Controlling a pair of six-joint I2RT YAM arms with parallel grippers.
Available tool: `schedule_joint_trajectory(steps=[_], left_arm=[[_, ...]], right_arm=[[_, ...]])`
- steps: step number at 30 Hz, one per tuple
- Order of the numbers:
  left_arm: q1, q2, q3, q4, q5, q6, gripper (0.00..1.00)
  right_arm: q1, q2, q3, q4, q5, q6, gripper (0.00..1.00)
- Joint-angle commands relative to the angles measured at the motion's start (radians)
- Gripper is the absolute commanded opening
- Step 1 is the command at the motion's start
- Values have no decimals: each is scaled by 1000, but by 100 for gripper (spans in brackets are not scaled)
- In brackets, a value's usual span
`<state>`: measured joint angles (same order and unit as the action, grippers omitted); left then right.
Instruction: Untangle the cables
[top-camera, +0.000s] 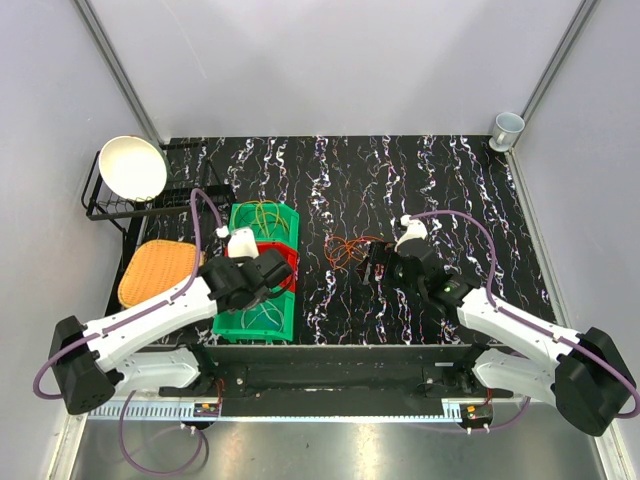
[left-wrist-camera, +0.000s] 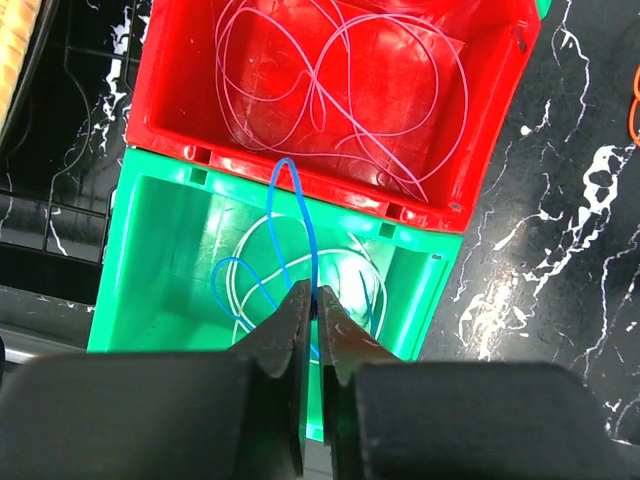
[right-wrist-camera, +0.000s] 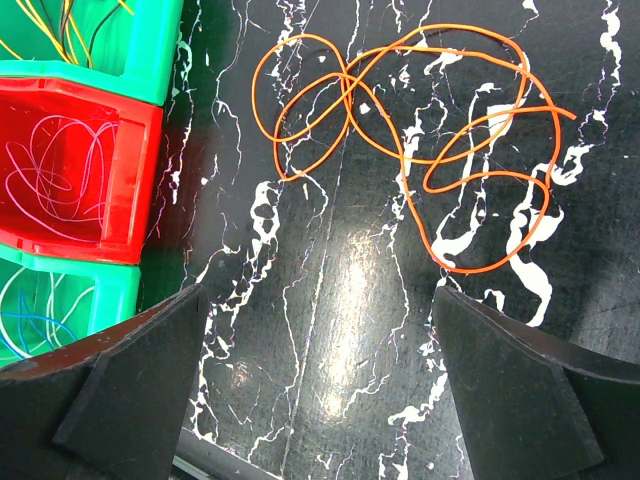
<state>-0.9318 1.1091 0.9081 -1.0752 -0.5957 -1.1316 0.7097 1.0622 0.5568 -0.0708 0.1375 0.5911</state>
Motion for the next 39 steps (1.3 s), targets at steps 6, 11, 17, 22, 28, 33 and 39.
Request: schedule_joint_trajectory(steps=[6, 11, 17, 22, 28, 33, 39], left_arm=[[-1, -130, -116, 1, 74, -85, 1], [1, -132, -173, 29, 105, -99, 2], [1, -60, -180, 83, 134, -77, 7], [1, -81, -134, 74, 125, -42, 33], [-1, -109, -55, -6, 123, -27, 54], [-1, -92, 58, -78, 125, 1, 63], [-1, -40, 184, -78, 103, 100, 77]], right_arm=[[-1, -18, 22, 48, 13, -5, 100], [-1, -11, 25, 48, 11, -5, 100], [-1, -13, 26, 46, 10, -4, 100], [-1, -8, 26, 46, 10, -4, 100], [-1, -8, 26, 46, 10, -5, 100], [-1, -7, 29, 46, 11, -4, 100], [-1, -30, 17, 43, 33, 6, 99]])
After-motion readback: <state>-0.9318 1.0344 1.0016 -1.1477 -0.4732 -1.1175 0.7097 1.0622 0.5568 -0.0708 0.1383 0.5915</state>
